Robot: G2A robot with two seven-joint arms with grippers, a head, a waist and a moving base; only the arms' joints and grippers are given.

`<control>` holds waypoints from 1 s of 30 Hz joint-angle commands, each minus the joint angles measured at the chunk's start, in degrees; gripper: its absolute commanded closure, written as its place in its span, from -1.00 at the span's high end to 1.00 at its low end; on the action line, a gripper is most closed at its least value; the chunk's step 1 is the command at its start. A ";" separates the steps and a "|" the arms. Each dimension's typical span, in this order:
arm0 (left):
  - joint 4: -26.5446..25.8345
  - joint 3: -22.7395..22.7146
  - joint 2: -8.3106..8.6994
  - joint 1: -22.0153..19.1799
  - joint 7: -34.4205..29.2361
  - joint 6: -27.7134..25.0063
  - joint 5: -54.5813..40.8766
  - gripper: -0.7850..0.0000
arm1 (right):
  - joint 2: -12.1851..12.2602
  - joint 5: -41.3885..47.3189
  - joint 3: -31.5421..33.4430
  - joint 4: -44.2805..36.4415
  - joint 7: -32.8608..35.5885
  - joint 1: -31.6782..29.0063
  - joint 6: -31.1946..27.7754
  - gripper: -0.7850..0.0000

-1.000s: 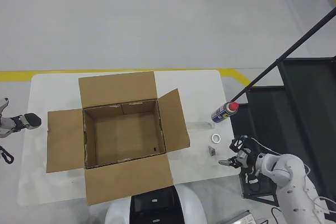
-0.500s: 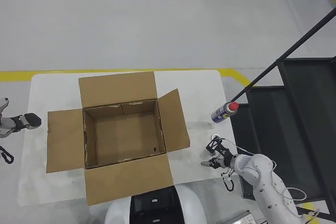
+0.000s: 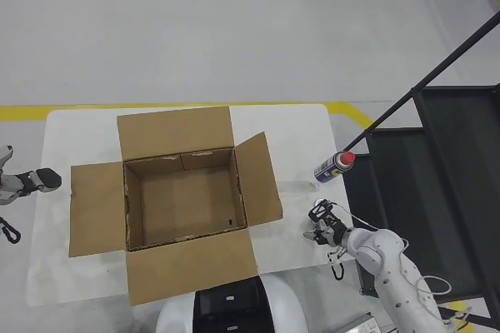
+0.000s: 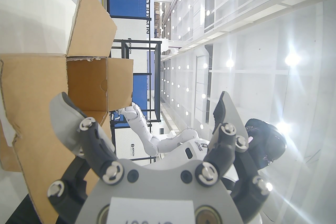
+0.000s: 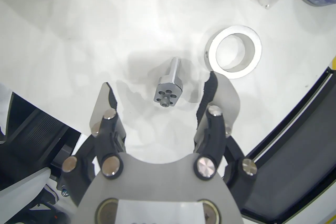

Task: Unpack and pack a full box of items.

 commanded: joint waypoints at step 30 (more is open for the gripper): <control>0.00 0.00 0.00 0.00 0.00 0.00 0.00 1.00 | 2.47 18.28 17.10 -38.30 2.48 -13.06 -3.02 -1.00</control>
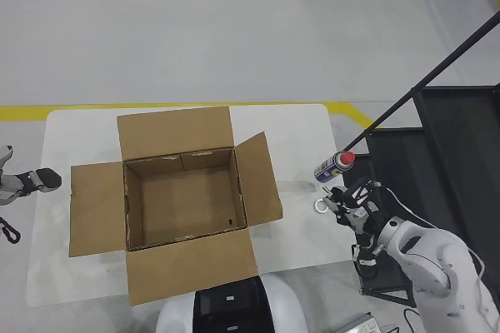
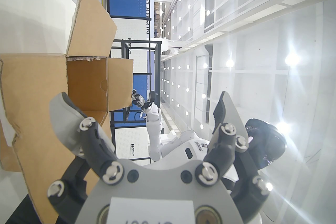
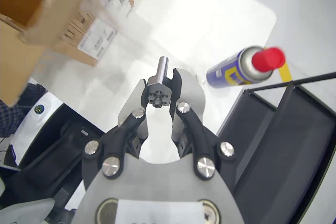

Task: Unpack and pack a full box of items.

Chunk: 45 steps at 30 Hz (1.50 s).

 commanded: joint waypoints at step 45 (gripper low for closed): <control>0.00 0.00 0.00 0.00 0.00 0.00 0.00 1.00 | -3.34 -6.96 -48.46 15.31 3.45 43.38 1.47 1.00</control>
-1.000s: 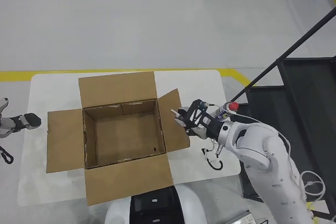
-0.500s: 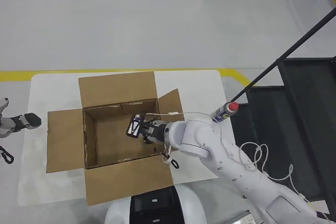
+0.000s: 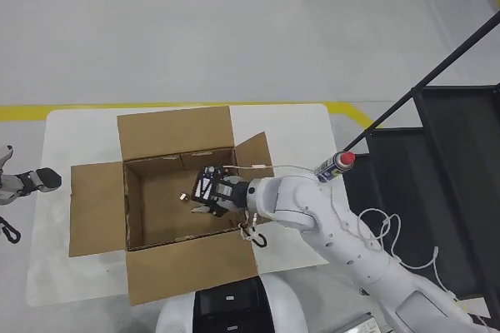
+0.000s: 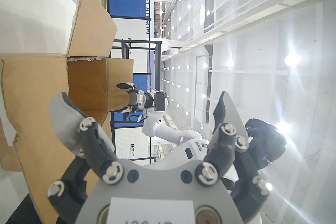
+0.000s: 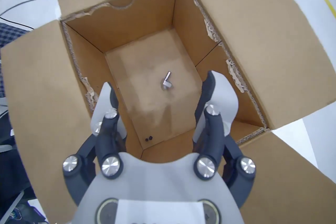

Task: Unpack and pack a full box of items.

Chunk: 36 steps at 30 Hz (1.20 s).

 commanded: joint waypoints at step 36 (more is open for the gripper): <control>0.00 0.00 0.00 0.00 0.00 0.00 0.00 1.00 | 6.37 -3.28 42.22 6.50 -13.59 -39.63 0.59 0.46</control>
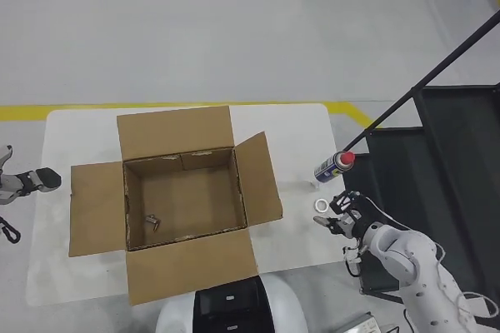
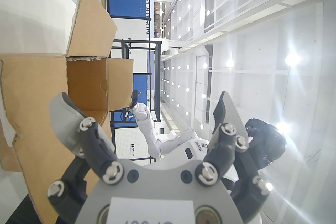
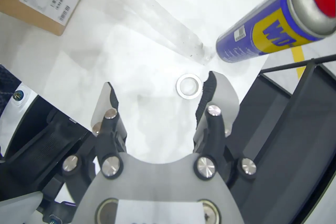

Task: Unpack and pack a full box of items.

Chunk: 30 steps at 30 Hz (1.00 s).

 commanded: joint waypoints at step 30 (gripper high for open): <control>0.00 0.00 0.00 0.00 0.00 0.00 0.00 1.00 | -0.94 1.25 -8.20 20.13 4.49 14.18 12.61 -0.03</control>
